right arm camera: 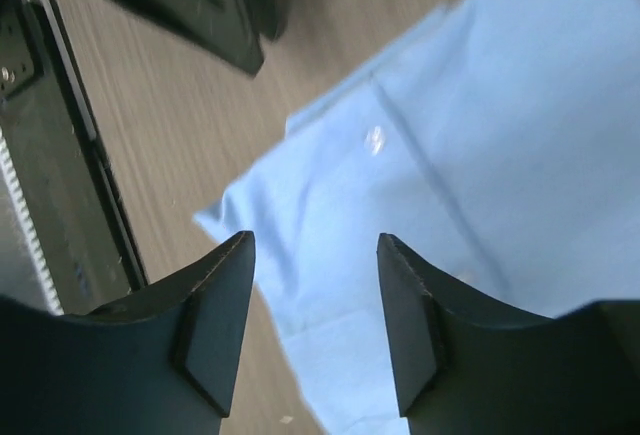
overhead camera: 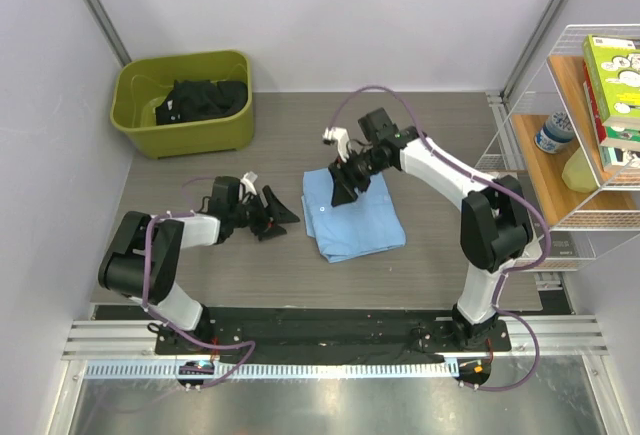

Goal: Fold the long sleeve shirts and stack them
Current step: Fold the shirt

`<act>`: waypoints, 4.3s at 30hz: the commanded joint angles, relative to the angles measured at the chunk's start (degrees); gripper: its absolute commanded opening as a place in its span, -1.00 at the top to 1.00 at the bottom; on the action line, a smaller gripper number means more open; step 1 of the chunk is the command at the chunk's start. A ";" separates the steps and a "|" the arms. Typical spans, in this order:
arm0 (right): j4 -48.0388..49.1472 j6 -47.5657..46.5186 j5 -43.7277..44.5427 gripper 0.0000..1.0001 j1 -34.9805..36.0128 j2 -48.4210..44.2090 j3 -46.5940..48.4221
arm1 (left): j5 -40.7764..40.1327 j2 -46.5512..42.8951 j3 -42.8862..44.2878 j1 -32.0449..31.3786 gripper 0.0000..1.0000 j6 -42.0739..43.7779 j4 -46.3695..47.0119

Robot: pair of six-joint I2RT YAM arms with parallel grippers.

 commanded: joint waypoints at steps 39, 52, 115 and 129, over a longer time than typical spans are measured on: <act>1.80 4.66 5.77 0.17 -0.50 9.34 -3.46 | 1.59 26.02 8.83 -6.83 0.13 -7.67 25.92; -2.41 9.15 -0.47 0.08 -13.93 0.39 -6.62 | -10.16 9.68 33.78 -3.14 1.00 27.74 -52.11; 17.70 33.40 -8.21 0.19 -16.32 8.98 -9.97 | -11.94 20.82 61.14 -12.28 -0.18 83.92 -71.15; 20.00 32.54 -0.02 0.88 -15.71 23.48 6.35 | -7.73 25.66 49.96 -30.10 0.17 62.35 -58.49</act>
